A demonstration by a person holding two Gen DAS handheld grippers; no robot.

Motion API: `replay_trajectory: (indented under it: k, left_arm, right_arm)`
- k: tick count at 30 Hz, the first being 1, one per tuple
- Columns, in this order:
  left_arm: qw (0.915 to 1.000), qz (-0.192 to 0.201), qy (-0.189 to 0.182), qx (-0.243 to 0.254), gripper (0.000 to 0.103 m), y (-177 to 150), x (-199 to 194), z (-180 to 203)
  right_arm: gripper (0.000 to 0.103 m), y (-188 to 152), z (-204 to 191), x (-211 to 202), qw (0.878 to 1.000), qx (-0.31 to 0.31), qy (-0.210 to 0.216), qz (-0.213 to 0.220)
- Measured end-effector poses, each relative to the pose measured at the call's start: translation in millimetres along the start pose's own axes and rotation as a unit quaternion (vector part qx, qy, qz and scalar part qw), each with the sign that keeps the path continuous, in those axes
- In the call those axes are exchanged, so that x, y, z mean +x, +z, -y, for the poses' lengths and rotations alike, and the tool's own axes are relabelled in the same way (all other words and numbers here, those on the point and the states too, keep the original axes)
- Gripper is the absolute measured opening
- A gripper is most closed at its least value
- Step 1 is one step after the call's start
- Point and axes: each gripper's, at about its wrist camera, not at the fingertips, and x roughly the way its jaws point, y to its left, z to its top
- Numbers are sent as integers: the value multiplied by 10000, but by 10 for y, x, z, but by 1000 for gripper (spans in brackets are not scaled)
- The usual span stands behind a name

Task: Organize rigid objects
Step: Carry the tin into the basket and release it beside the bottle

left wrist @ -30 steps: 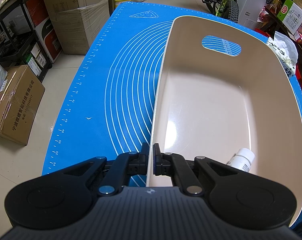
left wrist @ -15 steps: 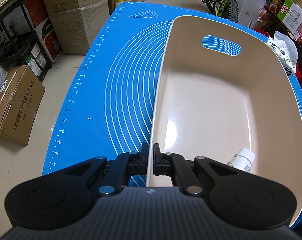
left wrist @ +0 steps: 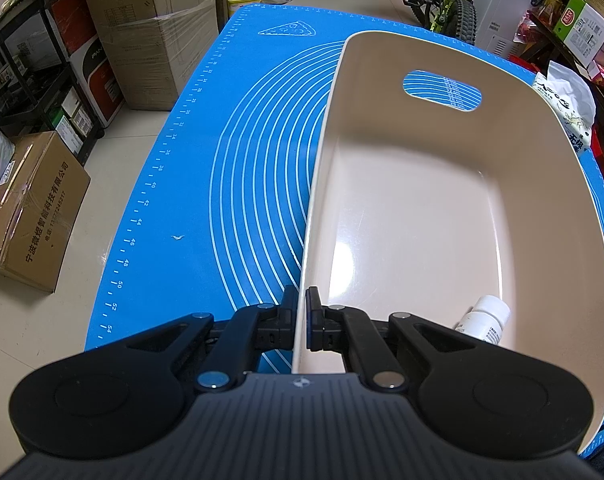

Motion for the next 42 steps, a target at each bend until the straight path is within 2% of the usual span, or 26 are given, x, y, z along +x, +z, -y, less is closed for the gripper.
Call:
replay_trajectory:
  k: [7,13,19,33,39,42]
  left_arm:
    - [10000,1,-3,3,5,3,-7,3]
    - [10000,3,1,14,5,8,-9,2]
    - [10000,4,1,13,5,9,-9,3]
    - [10000,4,-1,15,5,12,-9,3]
    - [10000,7,3,18,5,11,-9,3]
    - [10000,9,1,23,5,16,-12,2]
  right_arm:
    - [55,60,-561,216,9976,-572,353,-136]
    - [55,-6,-883,326,9932,-995,506,-335]
    - [55,-160,-1080,461,9858,-1363,657,-728]
    - [55,-495,-1402,667,9582,-2106,897,-1717]
    - [63,-458,-1340,598,9633,-1936,1030,-1548]
    - [70,-411,-1255,484,9711,-1747,1082,-1217]
